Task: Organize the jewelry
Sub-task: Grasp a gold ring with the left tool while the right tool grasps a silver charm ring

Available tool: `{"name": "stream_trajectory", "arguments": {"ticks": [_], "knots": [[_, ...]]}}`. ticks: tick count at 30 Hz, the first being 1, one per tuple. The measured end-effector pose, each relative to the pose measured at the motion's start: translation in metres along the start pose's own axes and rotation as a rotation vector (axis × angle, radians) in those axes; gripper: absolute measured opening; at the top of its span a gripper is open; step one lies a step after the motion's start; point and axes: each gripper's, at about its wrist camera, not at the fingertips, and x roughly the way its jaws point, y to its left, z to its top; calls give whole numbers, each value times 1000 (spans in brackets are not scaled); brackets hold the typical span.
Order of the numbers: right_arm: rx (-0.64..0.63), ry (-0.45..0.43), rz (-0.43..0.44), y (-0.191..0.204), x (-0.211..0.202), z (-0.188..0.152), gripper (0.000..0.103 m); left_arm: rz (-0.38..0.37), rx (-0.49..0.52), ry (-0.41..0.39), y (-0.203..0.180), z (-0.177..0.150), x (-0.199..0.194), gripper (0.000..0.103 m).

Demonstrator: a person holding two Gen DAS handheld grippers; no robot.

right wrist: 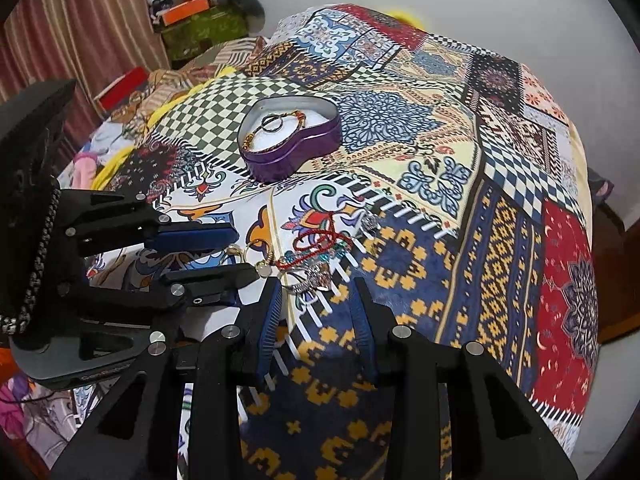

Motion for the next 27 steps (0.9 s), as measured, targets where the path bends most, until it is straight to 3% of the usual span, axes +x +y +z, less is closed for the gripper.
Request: {"name": "stream_trajectory", "arguments": {"ticks": [16,27], "knots": [[-4,-32,7,5,5,0,28,-8,-38,-23,3,-5,-4,21],[54,-102,11,3,-27,0,28,7,-88,-43,12,-7,-24,21]]}}
